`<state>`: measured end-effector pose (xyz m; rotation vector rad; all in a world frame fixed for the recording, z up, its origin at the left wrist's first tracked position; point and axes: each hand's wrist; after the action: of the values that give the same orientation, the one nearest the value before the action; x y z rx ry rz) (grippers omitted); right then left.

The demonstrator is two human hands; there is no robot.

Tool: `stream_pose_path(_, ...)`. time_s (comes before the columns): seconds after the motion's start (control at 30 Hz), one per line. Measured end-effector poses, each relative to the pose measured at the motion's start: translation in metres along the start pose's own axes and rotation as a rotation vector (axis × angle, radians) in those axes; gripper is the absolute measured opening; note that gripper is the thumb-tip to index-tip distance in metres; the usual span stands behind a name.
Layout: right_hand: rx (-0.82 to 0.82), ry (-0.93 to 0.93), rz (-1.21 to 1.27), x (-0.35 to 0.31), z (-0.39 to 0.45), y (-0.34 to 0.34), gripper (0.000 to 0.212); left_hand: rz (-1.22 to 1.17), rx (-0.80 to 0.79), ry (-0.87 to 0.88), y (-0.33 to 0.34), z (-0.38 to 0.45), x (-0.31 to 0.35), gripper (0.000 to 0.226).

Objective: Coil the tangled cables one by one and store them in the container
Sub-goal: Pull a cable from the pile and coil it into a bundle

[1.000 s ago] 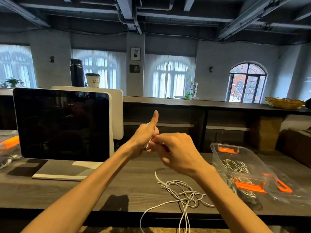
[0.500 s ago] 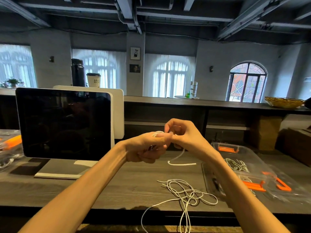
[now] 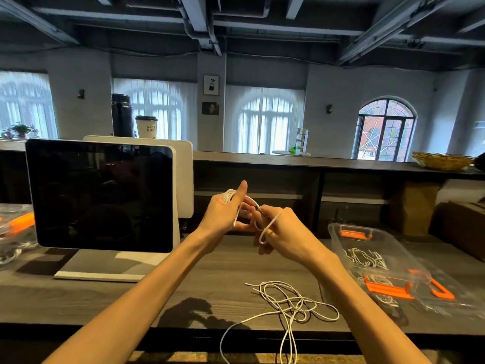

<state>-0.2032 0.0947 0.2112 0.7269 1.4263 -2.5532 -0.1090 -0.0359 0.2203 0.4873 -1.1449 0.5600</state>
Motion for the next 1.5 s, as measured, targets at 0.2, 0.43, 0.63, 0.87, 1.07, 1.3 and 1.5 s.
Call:
stream_pose_path(0.2, 0.191, 0.094, 0.228, -0.006, 0.001, 0.007, 0.042, -0.093, -0.091, -0.050, -0.001, -0.006, -0.003, 0.042)
stream_pose_path(0.43, 0.105, -0.030, -0.060, -0.004, 0.004, 0.022, 0.021, -0.114, -0.111, -0.044, 0.008, -0.017, -0.001, 0.037)
stream_pose_path(0.63, 0.068, 0.038, 0.277, -0.004, -0.007, 0.027, 0.023, -0.813, 0.061, -0.231, -0.009, 0.005, -0.002, 0.028)
stream_pose_path(0.87, -0.078, -0.124, -0.100, 0.002, -0.013, 0.026, 0.024, -0.899, 0.156, -0.271, -0.032, 0.028, 0.003, 0.037)
stream_pose_path(1.07, -0.246, -0.054, -0.179, 0.005, -0.018, 0.014, 0.026, -0.894, 0.182, -0.224, -0.050, 0.031, 0.003, 0.037)
stream_pose_path(1.3, -0.151, -0.148, -0.141, -0.008, -0.019, 0.018, 0.019, -0.377, 0.005, -0.187, -0.034, 0.019, 0.003, 0.032)
stream_pose_path(1.5, 0.010, -0.306, -0.134, -0.020, -0.012, 0.006, 0.017, -0.025, -0.102, -0.176, -0.013, 0.001, 0.009, 0.029)
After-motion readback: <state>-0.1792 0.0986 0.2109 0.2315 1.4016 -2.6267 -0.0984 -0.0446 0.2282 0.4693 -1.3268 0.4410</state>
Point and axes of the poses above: each hand's wrist, its own z-axis towards the middle knuckle, its own y-axis out of the palm, x = y × z, and after that the axes turned 8 degrees about -z, right-handed
